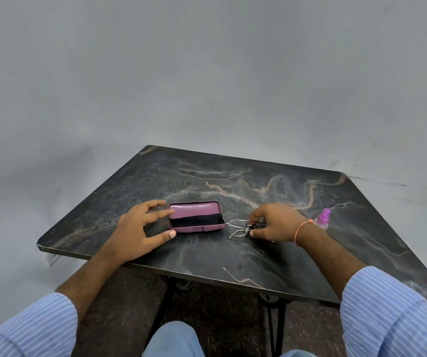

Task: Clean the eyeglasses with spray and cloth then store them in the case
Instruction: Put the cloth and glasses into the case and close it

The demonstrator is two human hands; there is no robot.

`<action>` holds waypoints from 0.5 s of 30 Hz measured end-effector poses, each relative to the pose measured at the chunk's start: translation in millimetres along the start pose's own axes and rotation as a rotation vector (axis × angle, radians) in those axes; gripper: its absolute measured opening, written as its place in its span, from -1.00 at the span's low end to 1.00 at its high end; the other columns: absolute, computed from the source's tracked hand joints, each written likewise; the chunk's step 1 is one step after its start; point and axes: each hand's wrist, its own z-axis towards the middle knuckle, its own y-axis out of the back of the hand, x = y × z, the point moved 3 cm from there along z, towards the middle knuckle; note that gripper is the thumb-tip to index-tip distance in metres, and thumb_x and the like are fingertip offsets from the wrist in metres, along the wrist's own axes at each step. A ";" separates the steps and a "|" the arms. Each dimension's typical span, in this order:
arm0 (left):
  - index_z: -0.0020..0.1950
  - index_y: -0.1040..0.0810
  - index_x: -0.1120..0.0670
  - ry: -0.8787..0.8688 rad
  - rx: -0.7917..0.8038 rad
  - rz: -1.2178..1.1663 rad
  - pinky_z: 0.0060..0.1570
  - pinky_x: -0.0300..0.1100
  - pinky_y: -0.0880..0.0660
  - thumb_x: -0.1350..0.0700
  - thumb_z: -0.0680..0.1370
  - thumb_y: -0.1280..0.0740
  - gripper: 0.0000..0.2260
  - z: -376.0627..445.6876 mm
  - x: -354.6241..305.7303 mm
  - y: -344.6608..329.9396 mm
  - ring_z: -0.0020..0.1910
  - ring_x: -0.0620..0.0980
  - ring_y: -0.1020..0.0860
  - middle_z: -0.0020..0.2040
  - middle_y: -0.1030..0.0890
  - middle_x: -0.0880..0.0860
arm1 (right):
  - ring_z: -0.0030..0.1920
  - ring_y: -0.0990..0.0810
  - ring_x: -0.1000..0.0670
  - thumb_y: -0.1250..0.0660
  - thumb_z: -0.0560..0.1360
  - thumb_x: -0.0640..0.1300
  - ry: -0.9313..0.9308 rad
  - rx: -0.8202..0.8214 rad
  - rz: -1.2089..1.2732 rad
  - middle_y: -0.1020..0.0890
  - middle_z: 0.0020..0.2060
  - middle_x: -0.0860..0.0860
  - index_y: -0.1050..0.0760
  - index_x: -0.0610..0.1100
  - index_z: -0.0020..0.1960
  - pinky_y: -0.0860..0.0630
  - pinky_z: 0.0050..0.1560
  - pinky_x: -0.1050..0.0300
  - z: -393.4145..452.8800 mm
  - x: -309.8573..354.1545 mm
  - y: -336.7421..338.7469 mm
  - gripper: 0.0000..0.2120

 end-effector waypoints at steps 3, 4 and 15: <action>0.72 -0.03 -0.35 0.242 0.076 0.086 0.62 0.32 -0.09 -0.69 0.27 -0.27 0.09 4.6 2.1 -0.4 0.69 0.02 -0.24 0.70 -0.29 -0.11 | 0.01 -0.69 0.01 -0.50 0.50 0.17 -0.016 -0.042 0.065 -0.76 0.02 0.10 -0.70 0.08 0.15 -0.62 0.05 0.07 -1.3 -2.8 -5.5 -0.71; 0.74 0.05 -0.30 0.297 0.124 0.057 0.64 0.32 -0.02 -0.74 0.20 -0.25 0.21 8.4 1.8 -1.7 0.70 0.03 -0.24 0.70 -0.31 -0.09 | -0.03 -0.70 0.05 -0.51 0.49 0.16 -0.019 -0.057 0.106 -0.76 -0.01 0.12 -0.70 0.08 0.13 -0.63 0.05 0.07 -2.9 -4.3 -6.6 -0.73; 0.74 0.00 -0.25 0.278 0.207 -0.102 0.66 0.30 0.14 -0.73 0.06 -0.37 0.35 33.2 -13.2 -26.2 0.67 0.00 -0.33 0.61 -0.47 -0.14 | -0.27 -0.72 0.12 -0.58 0.50 -0.01 -0.130 -0.304 0.488 -0.75 -0.27 0.10 -0.73 0.02 -0.06 -0.67 -0.12 0.18 -26.3 -31.5 -5.0 -0.93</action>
